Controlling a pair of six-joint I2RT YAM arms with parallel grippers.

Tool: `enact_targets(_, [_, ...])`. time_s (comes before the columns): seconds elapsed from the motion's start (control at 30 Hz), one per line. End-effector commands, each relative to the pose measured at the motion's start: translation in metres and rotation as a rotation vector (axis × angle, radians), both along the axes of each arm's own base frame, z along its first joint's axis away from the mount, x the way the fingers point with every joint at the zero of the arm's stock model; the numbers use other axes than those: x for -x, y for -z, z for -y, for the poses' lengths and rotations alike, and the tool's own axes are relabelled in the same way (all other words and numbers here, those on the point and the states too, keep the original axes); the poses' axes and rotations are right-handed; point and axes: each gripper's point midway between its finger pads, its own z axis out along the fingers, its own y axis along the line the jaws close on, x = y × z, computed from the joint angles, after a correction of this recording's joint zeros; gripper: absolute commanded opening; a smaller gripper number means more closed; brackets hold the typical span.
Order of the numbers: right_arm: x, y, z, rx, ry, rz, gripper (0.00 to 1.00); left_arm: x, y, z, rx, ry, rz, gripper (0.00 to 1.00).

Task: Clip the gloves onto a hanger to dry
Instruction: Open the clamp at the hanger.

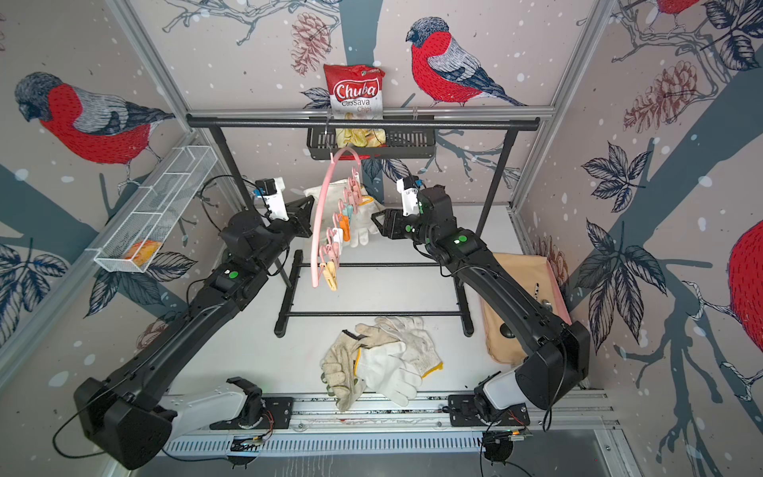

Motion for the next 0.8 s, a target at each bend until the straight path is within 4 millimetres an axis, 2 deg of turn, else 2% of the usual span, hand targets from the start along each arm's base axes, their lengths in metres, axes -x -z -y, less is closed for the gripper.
enact_targets(0.0, [0.000,-0.013,-0.007,-0.033,-0.042,0.038,0.60,0.001,-0.013,0.007,-0.004,0.032,0.046,0.00])
enact_targets(0.2, [0.002,-0.032,-0.020,-0.136,-0.114,0.064,0.62,-0.001,-0.009,0.009,-0.014,0.034,0.036,0.00])
enact_targets(0.53, [-0.005,-0.037,-0.037,-0.211,-0.157,0.054,0.62,0.000,-0.008,0.009,-0.023,0.031,0.033,0.00])
enact_targets(0.77, [-0.001,-0.042,-0.049,-0.240,-0.189,0.063,0.64,-0.002,-0.008,0.010,-0.028,0.029,0.037,0.00])
